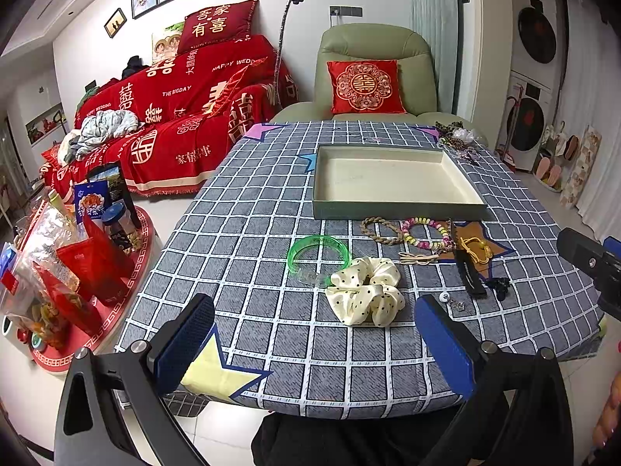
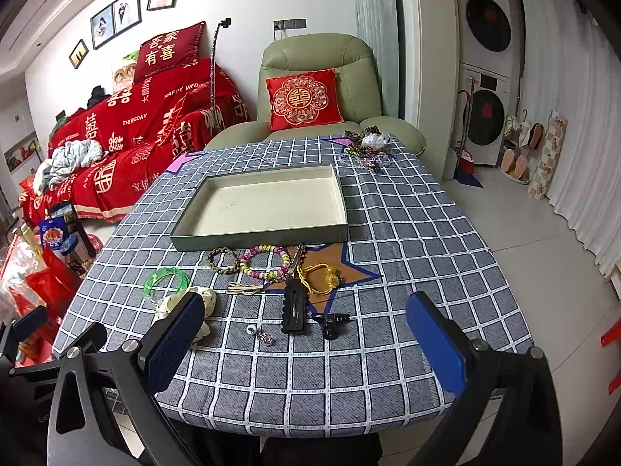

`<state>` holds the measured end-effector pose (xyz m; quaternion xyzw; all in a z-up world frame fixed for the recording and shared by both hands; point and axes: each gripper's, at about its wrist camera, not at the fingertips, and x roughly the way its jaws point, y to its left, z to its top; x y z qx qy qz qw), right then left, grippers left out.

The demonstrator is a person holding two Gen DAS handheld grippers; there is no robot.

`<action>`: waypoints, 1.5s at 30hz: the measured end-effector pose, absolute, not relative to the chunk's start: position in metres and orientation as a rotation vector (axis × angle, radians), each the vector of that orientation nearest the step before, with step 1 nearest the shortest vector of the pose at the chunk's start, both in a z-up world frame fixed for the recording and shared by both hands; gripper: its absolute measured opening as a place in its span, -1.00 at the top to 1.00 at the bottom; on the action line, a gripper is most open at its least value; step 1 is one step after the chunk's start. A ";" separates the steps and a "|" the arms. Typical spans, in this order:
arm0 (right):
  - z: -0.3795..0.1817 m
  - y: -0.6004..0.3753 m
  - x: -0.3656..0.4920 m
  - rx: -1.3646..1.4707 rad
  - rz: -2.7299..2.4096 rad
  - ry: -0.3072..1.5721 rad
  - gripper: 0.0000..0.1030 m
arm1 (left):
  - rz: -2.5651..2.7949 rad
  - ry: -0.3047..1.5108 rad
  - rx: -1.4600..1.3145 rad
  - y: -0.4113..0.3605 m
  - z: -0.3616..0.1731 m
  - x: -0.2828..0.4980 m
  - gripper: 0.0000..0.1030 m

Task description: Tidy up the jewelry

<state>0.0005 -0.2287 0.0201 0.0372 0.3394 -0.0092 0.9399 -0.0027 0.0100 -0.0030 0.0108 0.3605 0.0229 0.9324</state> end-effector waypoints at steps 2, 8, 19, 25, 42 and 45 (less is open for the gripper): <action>0.020 -0.229 0.001 0.076 -0.019 0.694 -1.00 | 0.046 0.737 0.022 0.010 -0.003 -0.003 -1.00; 0.019 -0.228 0.001 0.077 -0.020 0.696 -1.00 | 0.048 0.741 0.022 0.010 -0.004 -0.003 -1.00; 0.018 -0.228 0.001 0.077 -0.018 0.697 -1.00 | 0.046 0.742 0.021 0.010 -0.005 -0.002 -1.00; 0.018 -0.229 0.001 0.078 -0.019 0.697 -1.00 | 0.047 0.742 0.021 0.009 -0.004 -0.002 -1.00; 0.017 -0.227 0.002 0.077 -0.016 0.700 -1.00 | 0.046 0.743 0.021 0.009 -0.005 -0.001 -1.00; 0.017 -0.227 0.002 0.076 -0.016 0.699 -1.00 | 0.046 0.743 0.021 0.009 -0.005 -0.001 -1.00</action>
